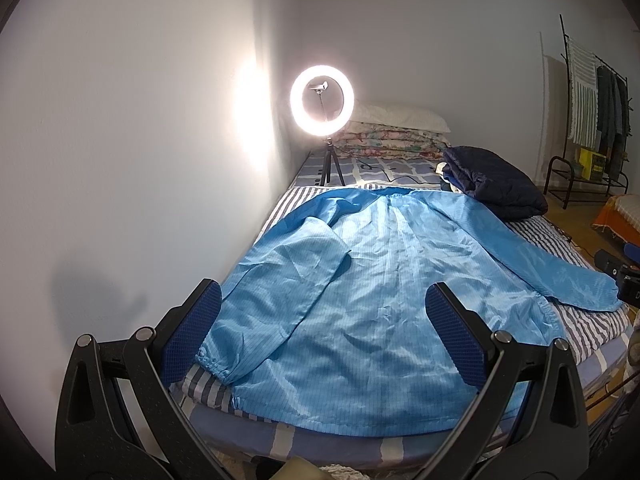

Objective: Fold large clothes

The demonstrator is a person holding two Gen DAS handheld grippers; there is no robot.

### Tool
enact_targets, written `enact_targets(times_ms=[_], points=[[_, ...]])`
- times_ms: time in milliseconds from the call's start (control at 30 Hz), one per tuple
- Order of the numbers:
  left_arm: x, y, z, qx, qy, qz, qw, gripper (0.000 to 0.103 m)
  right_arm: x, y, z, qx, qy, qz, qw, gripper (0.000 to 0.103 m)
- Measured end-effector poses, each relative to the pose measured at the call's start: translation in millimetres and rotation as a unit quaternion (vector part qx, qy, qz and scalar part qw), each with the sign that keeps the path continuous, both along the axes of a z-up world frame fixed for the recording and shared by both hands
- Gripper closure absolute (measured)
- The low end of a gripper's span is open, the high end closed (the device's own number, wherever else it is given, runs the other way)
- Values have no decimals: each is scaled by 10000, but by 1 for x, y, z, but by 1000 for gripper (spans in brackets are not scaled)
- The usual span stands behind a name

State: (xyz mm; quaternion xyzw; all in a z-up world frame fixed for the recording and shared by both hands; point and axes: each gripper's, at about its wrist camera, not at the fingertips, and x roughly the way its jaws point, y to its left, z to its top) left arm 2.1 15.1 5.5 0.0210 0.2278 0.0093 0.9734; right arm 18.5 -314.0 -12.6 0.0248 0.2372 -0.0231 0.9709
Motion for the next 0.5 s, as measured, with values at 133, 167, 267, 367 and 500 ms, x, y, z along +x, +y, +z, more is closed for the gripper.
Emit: enact_targets(times_ms=[133, 167, 267, 367, 500], points=[[-3, 8, -10, -35, 23, 164, 9999, 0, 1, 2, -1, -35, 11, 61, 10000, 6], [-4, 10, -12, -51, 28, 216, 9997, 0, 1, 2, -1, -31, 12, 80, 10000, 6], [-7, 21, -18, -98, 59, 340, 9994, 0, 7, 4, -3, 78, 48, 163, 9998, 6], [-10, 29, -24, -108, 50, 401, 9991, 0, 15, 9, -6, 242, 94, 311, 9992, 10], [-15, 36, -34, -92, 79, 439, 9990, 2, 24, 20, -6, 383, 85, 656, 9971, 15]])
